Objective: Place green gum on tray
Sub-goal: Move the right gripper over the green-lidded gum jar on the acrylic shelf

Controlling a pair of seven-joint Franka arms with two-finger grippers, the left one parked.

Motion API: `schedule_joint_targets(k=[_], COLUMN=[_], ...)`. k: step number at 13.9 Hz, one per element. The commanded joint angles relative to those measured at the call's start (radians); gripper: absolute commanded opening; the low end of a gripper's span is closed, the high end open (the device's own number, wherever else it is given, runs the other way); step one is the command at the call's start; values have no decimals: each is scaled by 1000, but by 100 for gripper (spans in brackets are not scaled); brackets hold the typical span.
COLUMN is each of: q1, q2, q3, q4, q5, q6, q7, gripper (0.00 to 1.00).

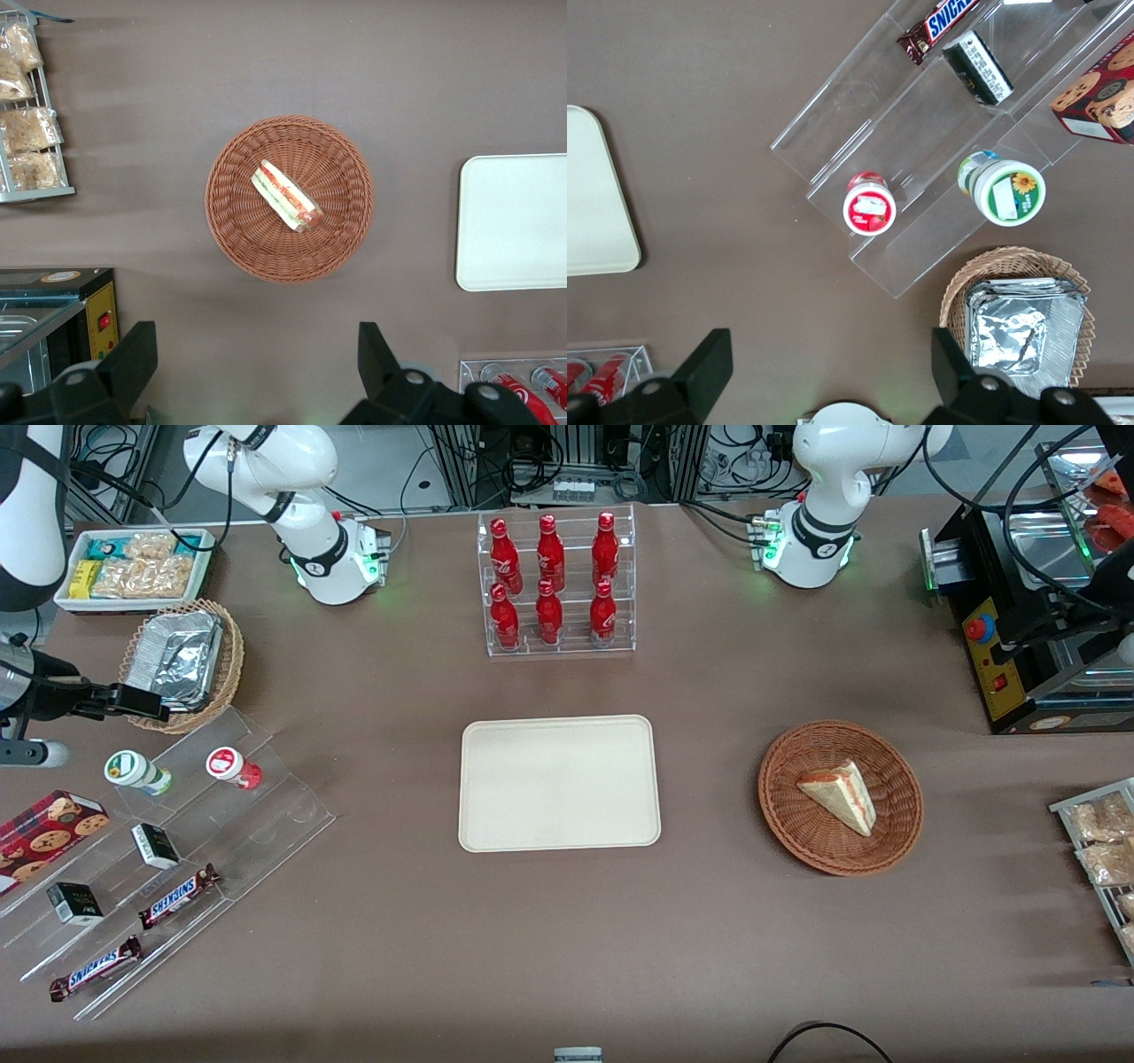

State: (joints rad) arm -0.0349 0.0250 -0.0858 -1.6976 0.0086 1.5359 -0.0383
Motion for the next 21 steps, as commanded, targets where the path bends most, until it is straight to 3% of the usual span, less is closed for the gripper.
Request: schedule_joint_targets(k=[1, 7, 10, 14, 19, 21], q1=[1, -3, -11, -62, -177, -201], q2=[4, 16, 13, 7, 53, 61], q3=[9, 9, 5, 0, 0, 1], q4=[19, -22, -66, -152, -171, -197], q5=[-25, -25, -29, -33, -32, -25], q6=[-24, 32, 90, 205, 326, 380], q7=[37, 5, -107, -406, -898, -975], gripper=[100, 100, 100, 100, 100, 100])
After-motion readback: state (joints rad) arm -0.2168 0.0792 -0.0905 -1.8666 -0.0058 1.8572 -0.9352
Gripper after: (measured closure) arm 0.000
